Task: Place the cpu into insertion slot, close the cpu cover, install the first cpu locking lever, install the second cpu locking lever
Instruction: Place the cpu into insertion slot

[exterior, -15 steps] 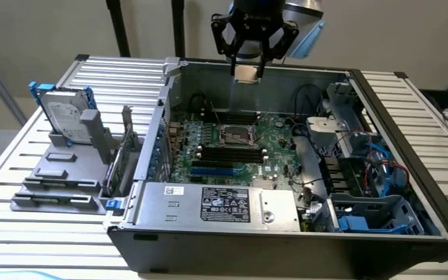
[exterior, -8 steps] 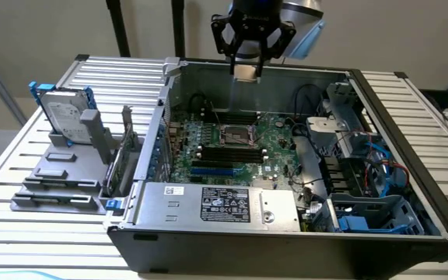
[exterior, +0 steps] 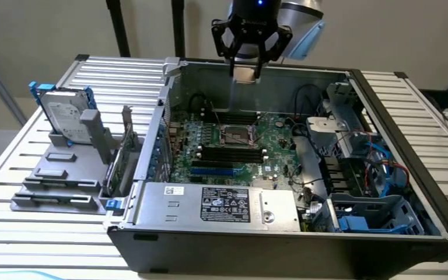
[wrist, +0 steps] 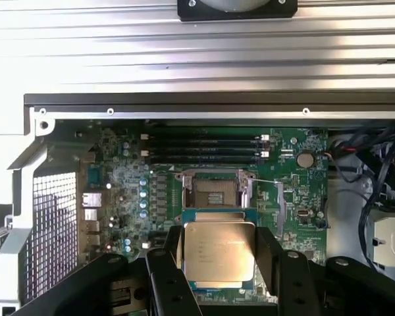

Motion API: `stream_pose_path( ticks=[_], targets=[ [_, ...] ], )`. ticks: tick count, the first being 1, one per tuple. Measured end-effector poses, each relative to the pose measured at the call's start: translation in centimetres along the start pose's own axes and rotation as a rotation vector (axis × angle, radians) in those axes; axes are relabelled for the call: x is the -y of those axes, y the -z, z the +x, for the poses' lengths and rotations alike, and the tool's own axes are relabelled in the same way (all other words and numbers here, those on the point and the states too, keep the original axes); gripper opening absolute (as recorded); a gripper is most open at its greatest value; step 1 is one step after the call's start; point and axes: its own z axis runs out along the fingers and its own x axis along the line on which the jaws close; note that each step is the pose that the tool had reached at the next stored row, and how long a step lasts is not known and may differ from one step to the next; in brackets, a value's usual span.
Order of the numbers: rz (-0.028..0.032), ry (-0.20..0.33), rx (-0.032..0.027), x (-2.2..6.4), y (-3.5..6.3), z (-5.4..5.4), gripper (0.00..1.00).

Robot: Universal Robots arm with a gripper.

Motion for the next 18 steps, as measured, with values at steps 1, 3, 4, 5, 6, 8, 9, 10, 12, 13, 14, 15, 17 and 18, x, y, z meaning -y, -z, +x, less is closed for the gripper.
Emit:
stream_pose_path(
  ticks=[1, 3, 4, 5, 6, 8, 9, 10, 12, 13, 14, 15, 17, 18],
  targets=[
    [0.0011, 0.000, 0.0000, -0.05, -0.18, 0.0, 0.54],
    [0.0034, 0.000, 0.0001, -0.16, -0.55, -0.1, 0.54],
    [0.0042, 0.000, 0.0002, -0.22, -0.73, -0.1, 0.54],
    [0.0052, 0.000, 0.0002, -0.29, -0.93, -0.1, 0.54],
    [0.0064, 0.000, 0.0002, -0.36, -1.11, -0.2, 0.54],
    [0.0101, 0.000, 0.0003, -0.53, -1.48, -0.2, 0.54],
    [0.0134, 0.000, 0.0006, -0.65, -1.63, -0.3, 0.54],
    [0.0170, 0.000, 0.0011, -0.77, -1.79, -0.3, 0.54],
    [0.0257, 0.000, 0.0021, -1.03, -2.06, -0.3, 0.54],
    [0.0312, 0.000, 0.0028, -1.22, -2.16, -0.3, 0.54],
    [0.0371, 0.000, 0.0036, -1.47, -2.26, -0.3, 0.54],
    [0.0436, 0.000, 0.0040, -1.73, -2.34, -0.3, 0.54],
    [0.0488, -0.005, 0.0043, -1.87, -2.50, -0.4, 0.54],
    [0.0488, -0.014, 0.0047, -1.87, -2.55, -0.5, 0.54]
  ],
)
